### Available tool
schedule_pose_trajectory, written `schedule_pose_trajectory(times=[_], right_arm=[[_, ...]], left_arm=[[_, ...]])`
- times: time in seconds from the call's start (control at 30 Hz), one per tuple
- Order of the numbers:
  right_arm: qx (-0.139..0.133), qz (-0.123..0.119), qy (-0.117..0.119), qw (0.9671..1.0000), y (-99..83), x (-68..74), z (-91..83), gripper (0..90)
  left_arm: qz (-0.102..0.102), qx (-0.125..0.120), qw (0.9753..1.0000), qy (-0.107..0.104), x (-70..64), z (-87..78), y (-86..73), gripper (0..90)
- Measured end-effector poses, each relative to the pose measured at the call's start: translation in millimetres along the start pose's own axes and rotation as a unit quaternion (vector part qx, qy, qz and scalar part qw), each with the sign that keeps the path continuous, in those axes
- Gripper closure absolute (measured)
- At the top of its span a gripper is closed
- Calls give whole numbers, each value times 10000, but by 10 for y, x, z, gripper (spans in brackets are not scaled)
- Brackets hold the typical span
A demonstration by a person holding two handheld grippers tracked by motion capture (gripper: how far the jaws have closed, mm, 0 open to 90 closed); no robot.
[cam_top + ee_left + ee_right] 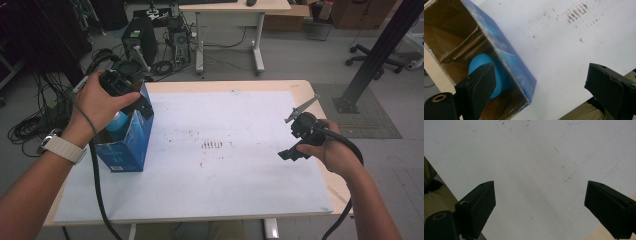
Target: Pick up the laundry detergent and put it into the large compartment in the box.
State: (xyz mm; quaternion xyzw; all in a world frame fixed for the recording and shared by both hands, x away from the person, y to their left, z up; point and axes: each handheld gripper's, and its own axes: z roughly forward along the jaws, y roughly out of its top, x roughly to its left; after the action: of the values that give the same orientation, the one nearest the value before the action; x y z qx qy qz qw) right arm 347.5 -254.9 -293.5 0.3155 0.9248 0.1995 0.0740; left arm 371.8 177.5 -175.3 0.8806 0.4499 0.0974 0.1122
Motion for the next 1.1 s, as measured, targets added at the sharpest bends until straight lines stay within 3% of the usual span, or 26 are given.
schedule_pose_trajectory(times=[0.53, 0.83, 1.1], right_arm=[[-35, -21, -20, 10000, 29, 19, -24, 100], [-48, -42, 13, 10000, 49, 24, 3, 101], [-47, -42, 22, 10000, 43, 13, 24, 101]], left_arm=[[621, -189, 9977, -211, -267, -31, -21, 91], [816, -201, 9959, -344, -342, -23, -47, 91], [1209, -255, 9908, -543, -441, 33, -64, 90]])
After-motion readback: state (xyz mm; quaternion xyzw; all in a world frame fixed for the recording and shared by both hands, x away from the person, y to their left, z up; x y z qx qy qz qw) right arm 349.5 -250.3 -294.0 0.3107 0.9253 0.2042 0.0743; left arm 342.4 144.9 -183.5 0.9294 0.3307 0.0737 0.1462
